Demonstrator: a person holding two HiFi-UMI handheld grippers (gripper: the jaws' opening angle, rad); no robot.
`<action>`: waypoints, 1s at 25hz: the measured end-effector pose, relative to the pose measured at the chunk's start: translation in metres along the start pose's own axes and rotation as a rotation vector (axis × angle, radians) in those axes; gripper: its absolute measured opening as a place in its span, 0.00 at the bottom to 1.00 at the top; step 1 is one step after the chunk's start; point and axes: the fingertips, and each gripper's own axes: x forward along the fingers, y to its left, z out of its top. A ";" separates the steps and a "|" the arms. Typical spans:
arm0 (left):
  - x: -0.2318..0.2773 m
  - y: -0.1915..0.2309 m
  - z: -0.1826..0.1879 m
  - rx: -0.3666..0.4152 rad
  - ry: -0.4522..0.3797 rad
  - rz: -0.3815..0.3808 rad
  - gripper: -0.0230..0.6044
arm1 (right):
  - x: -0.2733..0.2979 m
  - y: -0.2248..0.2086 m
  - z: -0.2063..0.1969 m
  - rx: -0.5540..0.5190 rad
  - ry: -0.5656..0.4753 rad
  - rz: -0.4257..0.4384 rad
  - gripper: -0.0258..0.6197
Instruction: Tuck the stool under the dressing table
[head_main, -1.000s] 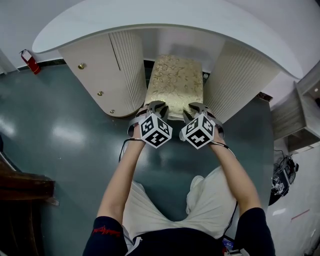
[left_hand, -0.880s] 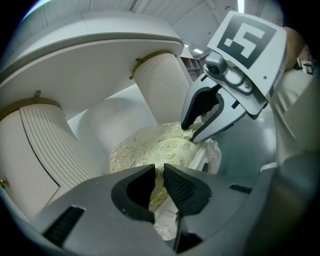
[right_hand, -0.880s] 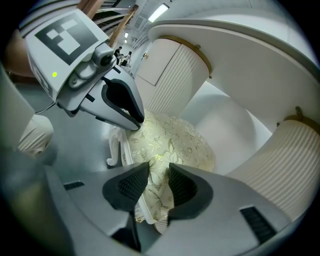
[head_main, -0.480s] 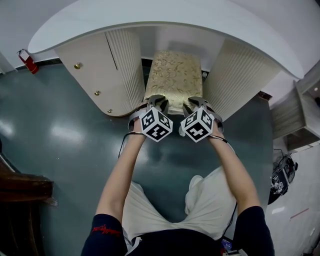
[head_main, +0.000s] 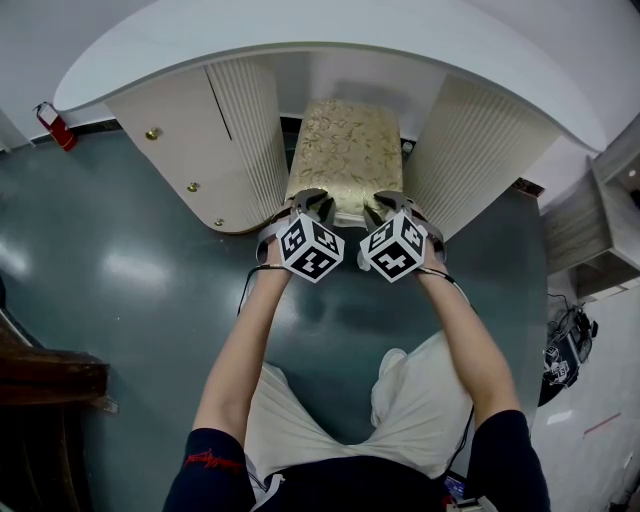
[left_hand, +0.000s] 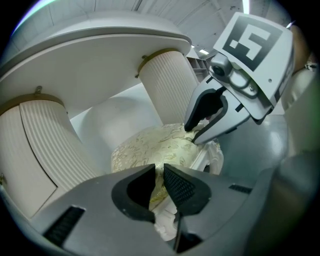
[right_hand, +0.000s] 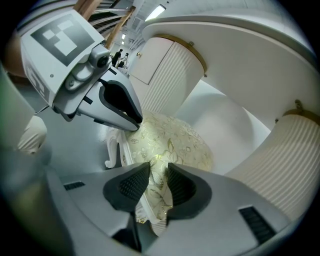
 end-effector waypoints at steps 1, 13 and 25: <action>0.000 0.000 0.000 -0.002 0.005 -0.001 0.14 | 0.000 0.000 0.000 0.006 -0.002 -0.001 0.23; -0.024 -0.004 0.003 -0.156 0.001 -0.041 0.14 | -0.018 -0.001 0.006 0.154 -0.045 0.002 0.12; -0.095 0.010 0.021 -0.264 -0.188 0.028 0.09 | -0.074 0.004 0.044 0.297 -0.213 -0.019 0.07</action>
